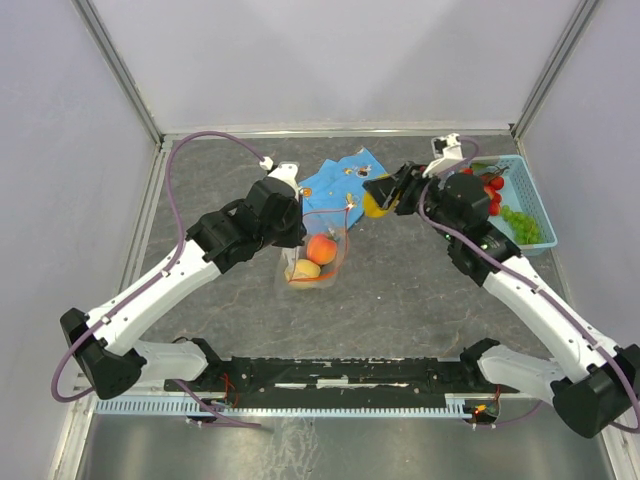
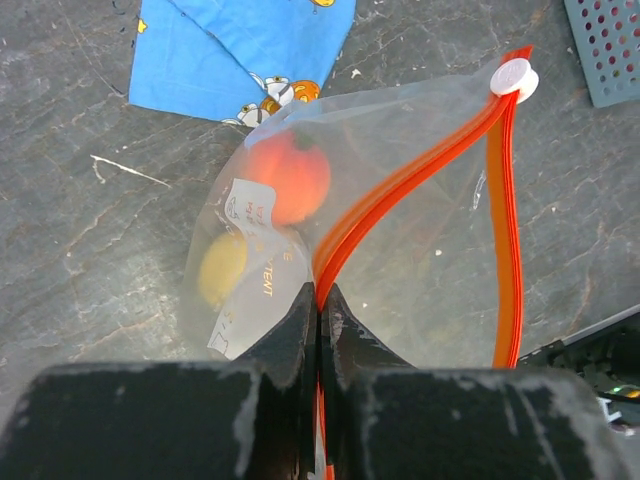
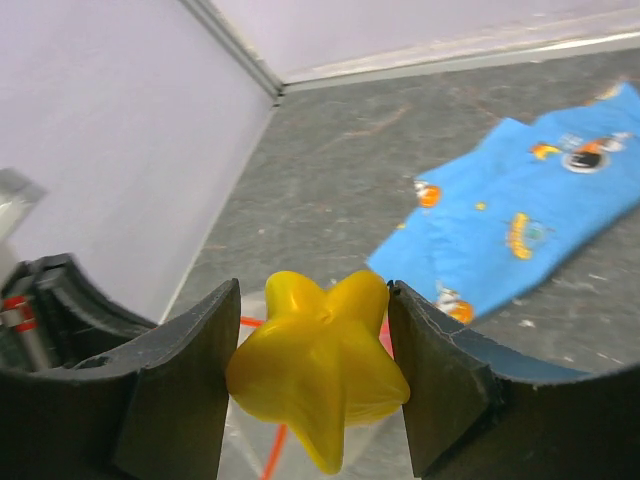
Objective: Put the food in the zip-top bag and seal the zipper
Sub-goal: Place the fake fruit in the zipper food storage bag.
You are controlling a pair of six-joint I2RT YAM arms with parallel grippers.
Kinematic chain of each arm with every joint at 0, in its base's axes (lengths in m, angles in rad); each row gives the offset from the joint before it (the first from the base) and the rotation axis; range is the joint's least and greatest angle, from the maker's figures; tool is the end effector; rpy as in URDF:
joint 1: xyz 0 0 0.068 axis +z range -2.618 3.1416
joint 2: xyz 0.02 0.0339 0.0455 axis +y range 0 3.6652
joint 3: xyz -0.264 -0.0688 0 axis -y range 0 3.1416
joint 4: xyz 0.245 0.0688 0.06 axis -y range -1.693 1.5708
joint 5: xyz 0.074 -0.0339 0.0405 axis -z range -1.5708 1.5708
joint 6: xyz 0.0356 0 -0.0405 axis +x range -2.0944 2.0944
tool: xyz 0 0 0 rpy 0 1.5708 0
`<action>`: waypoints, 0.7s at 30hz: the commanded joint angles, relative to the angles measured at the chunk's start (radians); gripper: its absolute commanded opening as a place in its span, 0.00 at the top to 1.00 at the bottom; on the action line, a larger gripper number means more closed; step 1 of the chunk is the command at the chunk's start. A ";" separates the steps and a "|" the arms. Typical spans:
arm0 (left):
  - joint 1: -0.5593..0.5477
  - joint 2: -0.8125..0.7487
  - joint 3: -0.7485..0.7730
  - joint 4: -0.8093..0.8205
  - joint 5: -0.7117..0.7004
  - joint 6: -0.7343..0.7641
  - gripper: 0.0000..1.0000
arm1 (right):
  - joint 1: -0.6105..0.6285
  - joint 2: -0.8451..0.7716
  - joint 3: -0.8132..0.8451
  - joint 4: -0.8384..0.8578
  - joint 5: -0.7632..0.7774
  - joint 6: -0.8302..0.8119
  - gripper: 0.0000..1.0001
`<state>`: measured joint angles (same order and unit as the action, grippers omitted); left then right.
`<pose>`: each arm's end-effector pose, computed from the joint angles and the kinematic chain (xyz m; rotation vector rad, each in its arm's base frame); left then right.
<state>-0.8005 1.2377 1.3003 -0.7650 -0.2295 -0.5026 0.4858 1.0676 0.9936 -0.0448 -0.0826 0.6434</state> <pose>0.1850 -0.1791 0.3680 0.2183 2.2777 -0.4331 0.2198 0.1194 0.3735 0.0747 1.7729 0.9042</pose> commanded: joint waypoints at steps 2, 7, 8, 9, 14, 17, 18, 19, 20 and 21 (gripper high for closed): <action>-0.001 0.008 0.048 0.052 0.010 -0.124 0.97 | 0.151 0.031 0.009 0.228 0.113 0.045 0.64; -0.002 0.010 0.044 0.056 -0.016 -0.213 0.97 | 0.304 0.068 0.036 0.285 0.210 -0.009 0.64; -0.001 0.008 0.042 0.060 -0.021 -0.225 0.97 | 0.327 0.075 0.038 0.292 0.225 -0.018 0.64; -0.001 0.002 0.038 0.065 -0.026 -0.239 0.97 | 0.347 0.081 0.039 0.295 0.241 -0.024 0.64; 0.000 -0.055 -0.033 0.144 -0.020 -0.321 0.97 | 0.433 0.107 0.008 0.304 0.332 -0.036 0.63; -0.001 -0.082 -0.076 0.185 -0.018 -0.362 0.97 | 0.456 0.119 -0.023 0.305 0.372 -0.010 0.63; -0.001 -0.089 -0.090 0.192 -0.020 -0.372 0.97 | 0.462 0.121 -0.033 0.301 0.389 -0.001 0.62; -0.001 -0.095 -0.103 0.202 -0.024 -0.381 0.97 | 0.469 0.122 -0.041 0.296 0.403 0.006 0.62; -0.001 -0.102 -0.116 0.211 -0.028 -0.388 0.97 | 0.475 0.122 -0.051 0.287 0.420 0.012 0.62; -0.001 -0.109 -0.128 0.220 -0.030 -0.397 0.97 | 0.481 0.120 -0.063 0.281 0.436 0.019 0.62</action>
<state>-0.8005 1.1717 1.2064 -0.6476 -0.2340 -0.8066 0.9463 1.1851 0.9630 0.2039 0.2535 0.6350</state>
